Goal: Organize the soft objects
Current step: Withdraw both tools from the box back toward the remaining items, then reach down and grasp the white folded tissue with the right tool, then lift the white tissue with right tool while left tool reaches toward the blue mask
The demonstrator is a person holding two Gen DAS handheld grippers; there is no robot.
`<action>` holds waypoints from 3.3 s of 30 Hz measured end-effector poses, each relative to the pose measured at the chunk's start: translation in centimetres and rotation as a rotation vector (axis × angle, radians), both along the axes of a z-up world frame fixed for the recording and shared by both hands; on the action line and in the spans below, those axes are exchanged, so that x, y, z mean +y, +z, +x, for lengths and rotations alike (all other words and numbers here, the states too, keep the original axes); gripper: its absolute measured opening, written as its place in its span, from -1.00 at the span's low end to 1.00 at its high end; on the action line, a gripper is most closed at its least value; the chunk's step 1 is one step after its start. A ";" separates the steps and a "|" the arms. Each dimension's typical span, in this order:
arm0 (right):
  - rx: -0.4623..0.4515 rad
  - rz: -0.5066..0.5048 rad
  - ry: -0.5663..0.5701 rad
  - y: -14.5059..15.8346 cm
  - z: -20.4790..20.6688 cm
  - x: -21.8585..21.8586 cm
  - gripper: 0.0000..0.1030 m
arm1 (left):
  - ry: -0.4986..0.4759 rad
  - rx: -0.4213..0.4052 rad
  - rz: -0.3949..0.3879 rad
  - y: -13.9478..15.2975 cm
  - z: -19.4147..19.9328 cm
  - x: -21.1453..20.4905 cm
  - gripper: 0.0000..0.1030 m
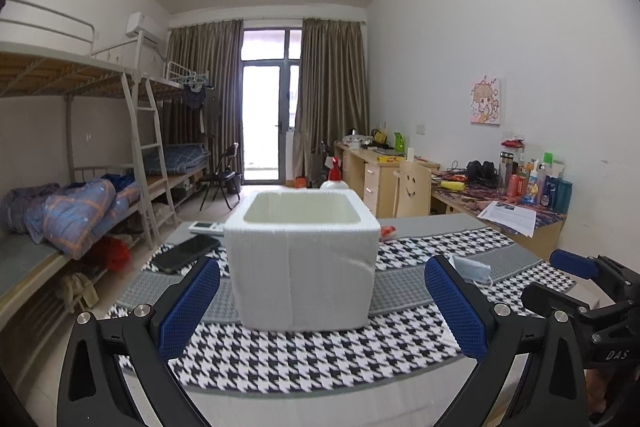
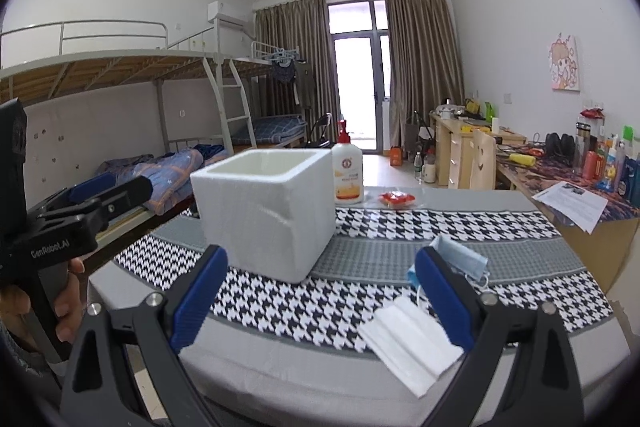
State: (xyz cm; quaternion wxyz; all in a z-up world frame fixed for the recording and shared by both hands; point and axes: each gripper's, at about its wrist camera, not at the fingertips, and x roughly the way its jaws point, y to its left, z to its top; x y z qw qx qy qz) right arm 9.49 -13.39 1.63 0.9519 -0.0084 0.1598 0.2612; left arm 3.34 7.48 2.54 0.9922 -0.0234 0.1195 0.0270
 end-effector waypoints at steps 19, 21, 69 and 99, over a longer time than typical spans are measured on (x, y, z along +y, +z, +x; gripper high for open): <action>-0.006 -0.009 0.002 -2.5 -3.9 -0.9 0.88 | -0.020 0.023 -0.024 -3.0 -3.9 -1.4 0.98; 0.000 -0.018 0.001 -2.8 -3.7 -0.8 0.88 | -0.015 0.032 -0.030 -3.4 -3.8 -1.3 0.98; 0.240 -0.127 -0.090 -11.7 7.7 -2.3 0.75 | -0.147 0.246 -0.018 -9.9 8.7 -4.3 0.98; 0.260 -0.163 -0.141 -11.6 7.5 -4.2 -0.81 | -0.167 0.251 0.004 -9.0 10.1 -6.3 0.98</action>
